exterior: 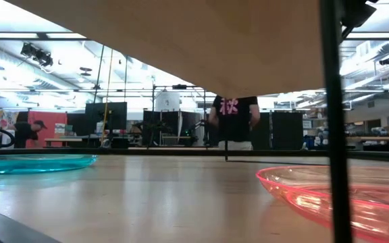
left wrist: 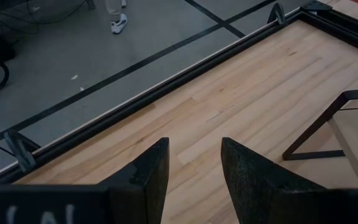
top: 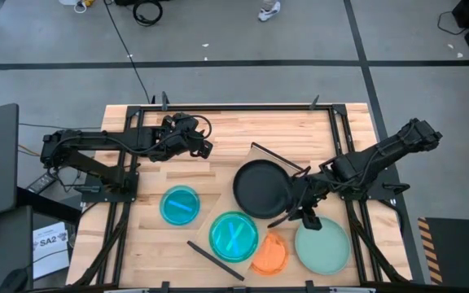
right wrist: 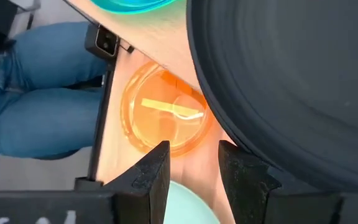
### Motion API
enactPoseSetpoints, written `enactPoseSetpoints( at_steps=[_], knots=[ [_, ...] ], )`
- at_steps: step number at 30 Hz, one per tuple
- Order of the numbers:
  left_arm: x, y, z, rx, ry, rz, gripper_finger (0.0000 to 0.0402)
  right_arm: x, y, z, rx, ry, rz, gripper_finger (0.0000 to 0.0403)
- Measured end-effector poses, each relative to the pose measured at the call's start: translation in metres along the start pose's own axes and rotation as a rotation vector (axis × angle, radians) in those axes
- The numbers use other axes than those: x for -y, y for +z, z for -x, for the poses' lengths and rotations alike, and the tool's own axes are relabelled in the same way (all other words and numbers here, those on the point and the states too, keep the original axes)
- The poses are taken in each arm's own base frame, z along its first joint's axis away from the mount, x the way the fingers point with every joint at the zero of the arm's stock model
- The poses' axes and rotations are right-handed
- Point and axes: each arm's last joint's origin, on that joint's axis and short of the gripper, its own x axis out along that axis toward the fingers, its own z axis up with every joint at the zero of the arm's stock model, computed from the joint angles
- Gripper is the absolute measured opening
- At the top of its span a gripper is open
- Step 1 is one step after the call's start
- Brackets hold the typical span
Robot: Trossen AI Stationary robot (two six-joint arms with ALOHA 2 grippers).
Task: Place and stack plates onto a shelf
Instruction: Stack the black plate on top of the black plate on the shelf, then stack the orange plate on top of the blue plate on the shelf
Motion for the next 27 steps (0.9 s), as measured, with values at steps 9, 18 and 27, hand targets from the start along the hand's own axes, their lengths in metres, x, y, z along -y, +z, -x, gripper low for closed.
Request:
enactPoseSetpoints(
  at_steps=[9,18,27],
  knots=[
    [0.000,0.000,0.000,0.000,0.000,0.000,0.0153,-0.013,-0.007,0.016,0.017,0.072,-0.195,0.0142],
    [0.000,0.000,0.000,0.000,0.000,0.000,0.0153,-0.040,-0.022,0.014,0.084,0.005,-0.381,0.0142],
    [0.000,0.000,0.000,0.000,-0.001,-0.001,0.0153,-0.073,-0.017,-0.020,0.175,0.090,-0.409,0.0142]
  ],
)
